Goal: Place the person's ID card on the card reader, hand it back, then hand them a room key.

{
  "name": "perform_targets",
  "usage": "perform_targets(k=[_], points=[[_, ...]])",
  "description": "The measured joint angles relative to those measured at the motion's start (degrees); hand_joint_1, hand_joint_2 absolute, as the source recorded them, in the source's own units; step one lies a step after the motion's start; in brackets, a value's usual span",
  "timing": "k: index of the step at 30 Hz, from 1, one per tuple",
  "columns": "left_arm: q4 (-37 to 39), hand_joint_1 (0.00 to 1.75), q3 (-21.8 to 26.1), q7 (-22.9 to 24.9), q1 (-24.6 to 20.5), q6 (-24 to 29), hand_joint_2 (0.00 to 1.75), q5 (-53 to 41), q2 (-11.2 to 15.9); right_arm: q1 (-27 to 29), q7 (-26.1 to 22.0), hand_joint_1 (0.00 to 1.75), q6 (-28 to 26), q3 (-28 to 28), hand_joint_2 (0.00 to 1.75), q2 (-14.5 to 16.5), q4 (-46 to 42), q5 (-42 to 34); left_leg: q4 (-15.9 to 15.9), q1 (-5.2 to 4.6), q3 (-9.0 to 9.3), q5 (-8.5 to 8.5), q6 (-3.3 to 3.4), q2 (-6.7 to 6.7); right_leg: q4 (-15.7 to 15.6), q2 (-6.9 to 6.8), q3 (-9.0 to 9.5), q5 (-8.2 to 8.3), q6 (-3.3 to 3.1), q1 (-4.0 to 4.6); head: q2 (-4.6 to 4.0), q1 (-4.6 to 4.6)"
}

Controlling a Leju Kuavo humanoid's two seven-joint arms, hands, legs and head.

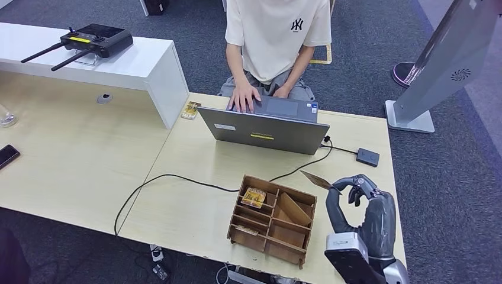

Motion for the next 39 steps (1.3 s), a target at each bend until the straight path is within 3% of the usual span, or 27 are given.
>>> perform_targets(k=[12, 26, 32, 39], points=[[0.0, 0.00, -0.4, 0.0, -0.5, 0.0, 1.75, -2.1, 0.0, -7.8, -0.2, 1.75, -0.1, 1.7, 1.75, 0.5, 1.5, 0.9, 0.0, 0.00, 0.02, 0.02, 0.01, 0.03, 0.0, 0.01, 0.02, 0.04, -0.02, 0.00, 0.00, 0.00], [0.0, 0.00, -3.0, 0.2, -1.1, 0.0, 1.75, -4.8, 0.0, -20.9, 2.9, 1.75, 3.6, 6.8, 1.75, 5.2, 7.6, 2.2, 0.0, 0.01, 0.00, 0.05, 0.00, 0.01, 0.0, 0.01, 0.02, 0.04, -0.02, 0.00, 0.00, 0.01], [0.0, 0.00, -4.6, 1.1, -1.7, 0.0, 1.75, -6.6, 0.0, -28.0, 6.3, 1.75, 5.8, 10.6, 1.75, 8.6, 15.7, 6.0, 0.0, 0.02, 0.02, 0.07, -0.01, 0.02, 0.1, 0.01, 0.01, 0.04, -0.03, 0.00, 0.00, 0.00], [0.0, 0.00, -5.8, 1.4, -1.8, -0.1, 1.75, -7.5, 0.0, -32.3, 7.3, 1.75, 5.2, 12.6, 1.75, 10.8, 24.1, 7.5, 0.0, 0.01, -0.01, 0.11, -0.03, 0.00, 0.1, 0.01, 0.00, 0.05, -0.03, 0.00, 0.00, 0.01]])
